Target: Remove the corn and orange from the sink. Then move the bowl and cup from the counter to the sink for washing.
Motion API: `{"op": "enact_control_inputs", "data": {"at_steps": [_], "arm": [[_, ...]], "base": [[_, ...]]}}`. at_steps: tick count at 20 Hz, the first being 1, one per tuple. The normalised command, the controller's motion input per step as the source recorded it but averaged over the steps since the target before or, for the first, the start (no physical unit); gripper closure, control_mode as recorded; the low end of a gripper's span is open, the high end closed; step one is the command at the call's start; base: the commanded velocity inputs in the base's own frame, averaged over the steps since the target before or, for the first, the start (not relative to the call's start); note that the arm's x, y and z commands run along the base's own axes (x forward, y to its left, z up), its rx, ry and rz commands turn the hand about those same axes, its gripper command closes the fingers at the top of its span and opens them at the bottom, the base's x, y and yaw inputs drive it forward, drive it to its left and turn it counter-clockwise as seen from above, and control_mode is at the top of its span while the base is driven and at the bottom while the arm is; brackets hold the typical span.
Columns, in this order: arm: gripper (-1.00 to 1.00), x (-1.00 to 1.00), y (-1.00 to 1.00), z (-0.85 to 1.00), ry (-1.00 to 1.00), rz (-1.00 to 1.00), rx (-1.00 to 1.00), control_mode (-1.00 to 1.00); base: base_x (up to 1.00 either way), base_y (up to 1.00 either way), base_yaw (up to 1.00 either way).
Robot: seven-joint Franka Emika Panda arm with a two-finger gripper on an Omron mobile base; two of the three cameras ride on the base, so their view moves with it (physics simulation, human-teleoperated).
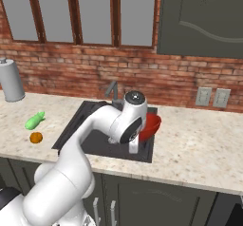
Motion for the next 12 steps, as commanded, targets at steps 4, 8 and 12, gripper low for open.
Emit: {"op": "enact_control_inputs", "data": {"at_steps": [4, 8, 12], "arm": [[1.00, -0.06, 0.30, 0.10, 0.02, 0.11, 0.00, -1.00], [1.00, 0.02, 0.32, 0.02, 0.02, 0.15, 0.00, -1.00], [1.00, 0.06, 0.28, 0.00, 0.03, 0.13, 0.03, -1.00]], "base": [[0.00, 0.00, 0.00], [0.00, 0.00, 0.00], [0.00, 0.00, 0.00]]}}
